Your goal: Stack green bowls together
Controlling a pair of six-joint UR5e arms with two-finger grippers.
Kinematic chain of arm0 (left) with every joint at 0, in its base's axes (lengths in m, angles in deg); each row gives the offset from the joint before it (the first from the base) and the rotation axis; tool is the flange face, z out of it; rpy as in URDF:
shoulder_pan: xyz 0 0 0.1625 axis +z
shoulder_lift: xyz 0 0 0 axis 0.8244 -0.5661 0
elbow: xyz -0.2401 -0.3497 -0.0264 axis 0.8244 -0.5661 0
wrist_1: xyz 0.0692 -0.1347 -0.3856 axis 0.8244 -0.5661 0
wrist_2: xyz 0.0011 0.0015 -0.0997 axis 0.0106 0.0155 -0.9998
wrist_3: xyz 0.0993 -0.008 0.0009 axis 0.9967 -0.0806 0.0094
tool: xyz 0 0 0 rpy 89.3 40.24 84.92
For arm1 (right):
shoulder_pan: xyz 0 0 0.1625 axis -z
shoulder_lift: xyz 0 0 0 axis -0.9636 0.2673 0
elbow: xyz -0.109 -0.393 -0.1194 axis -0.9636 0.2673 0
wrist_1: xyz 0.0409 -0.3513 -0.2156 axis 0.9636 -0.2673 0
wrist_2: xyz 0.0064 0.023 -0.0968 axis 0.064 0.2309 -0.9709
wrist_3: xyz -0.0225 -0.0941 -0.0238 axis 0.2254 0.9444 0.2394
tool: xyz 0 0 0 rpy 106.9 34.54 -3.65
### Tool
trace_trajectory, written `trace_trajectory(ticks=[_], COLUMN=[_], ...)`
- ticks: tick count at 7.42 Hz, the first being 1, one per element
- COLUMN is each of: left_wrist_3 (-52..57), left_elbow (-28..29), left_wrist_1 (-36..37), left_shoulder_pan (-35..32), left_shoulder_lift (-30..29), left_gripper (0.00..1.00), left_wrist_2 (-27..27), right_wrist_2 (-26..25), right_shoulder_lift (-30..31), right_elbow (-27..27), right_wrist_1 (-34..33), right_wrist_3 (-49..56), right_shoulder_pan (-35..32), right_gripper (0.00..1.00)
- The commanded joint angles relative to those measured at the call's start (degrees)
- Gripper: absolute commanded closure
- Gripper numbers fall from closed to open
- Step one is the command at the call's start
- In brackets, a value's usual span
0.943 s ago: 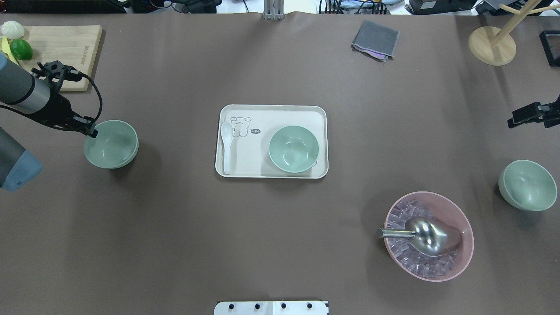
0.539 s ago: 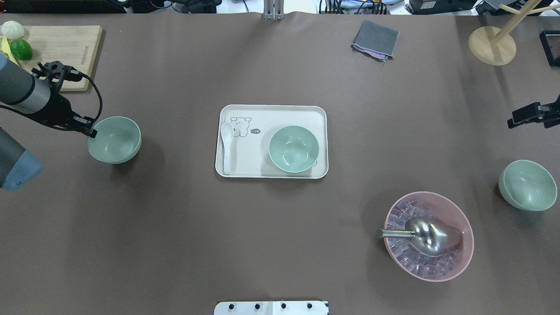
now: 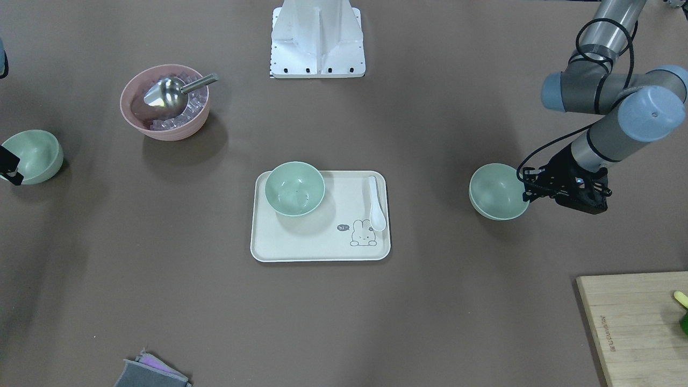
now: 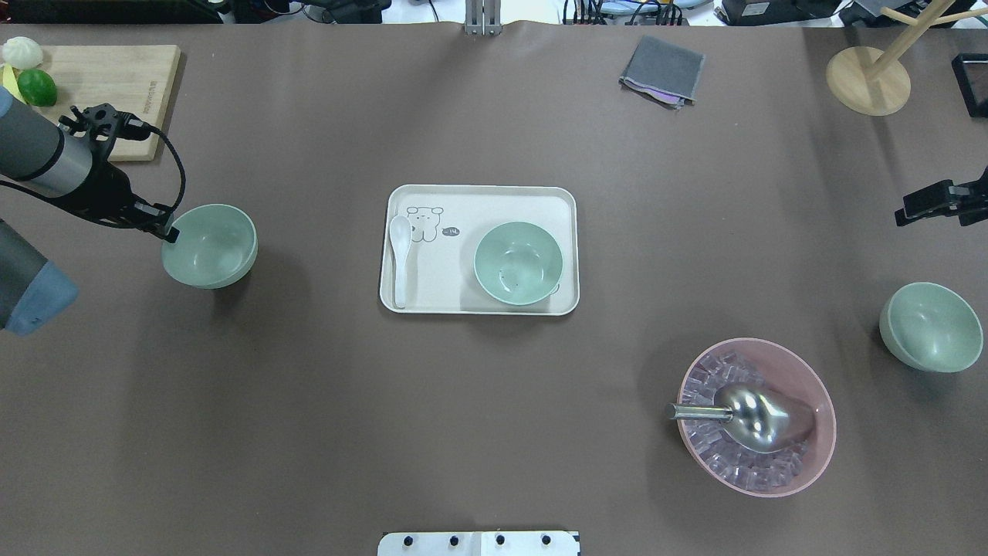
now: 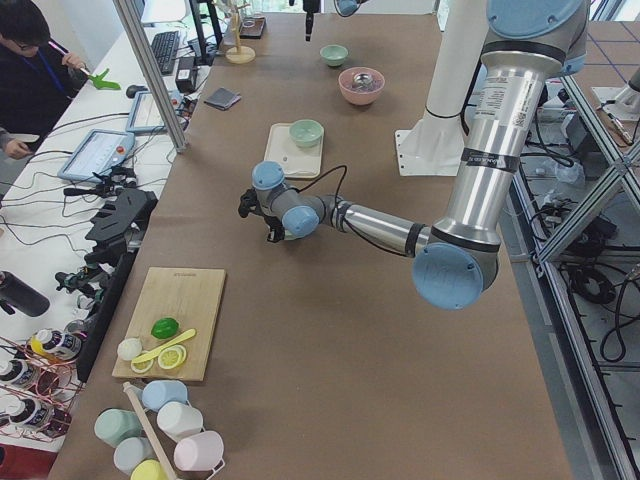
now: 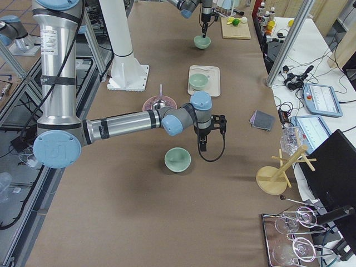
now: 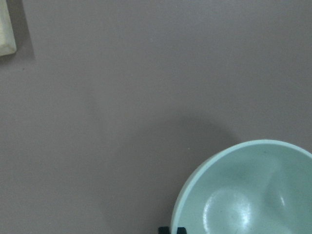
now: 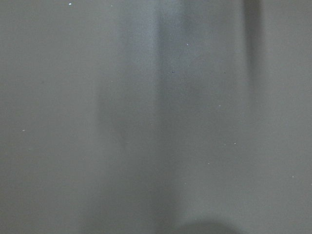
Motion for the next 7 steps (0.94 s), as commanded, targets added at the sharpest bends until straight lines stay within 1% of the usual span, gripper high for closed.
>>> trace_trajectory(ticks=[1,3,6,7], left_wrist_3=[-6.5,-16.8,-34.8,-41.8], left_elbow=[-0.4,-0.5,-0.3,-0.2], left_wrist_1=[0.2,0.3,0.4,1.5], left_shoulder_pan=[0.0,1.7,6.6,10.7], left_shoulder_lift=[-2.9,-7.3,-15.8,-19.4], left_gripper=[1.0,1.0,1.0,1.0], left_wrist_2=[-1.0,-0.5,0.4,5.3], right_wrist_2=[-0.1,-0.1,-0.1,-0.1], right_shoulder_lift=[0.0,0.0,0.0,0.0], right_elbow=[0.0,0.0,-0.1,-0.1], right_wrist_1=[0.0,0.0,0.0,0.1], right_wrist_3=[-0.1,-0.1,-0.1,-0.1], right_shoulder_pan=[0.1,0.1,0.1,0.2], right_gripper=[0.0,0.0,0.0,0.0])
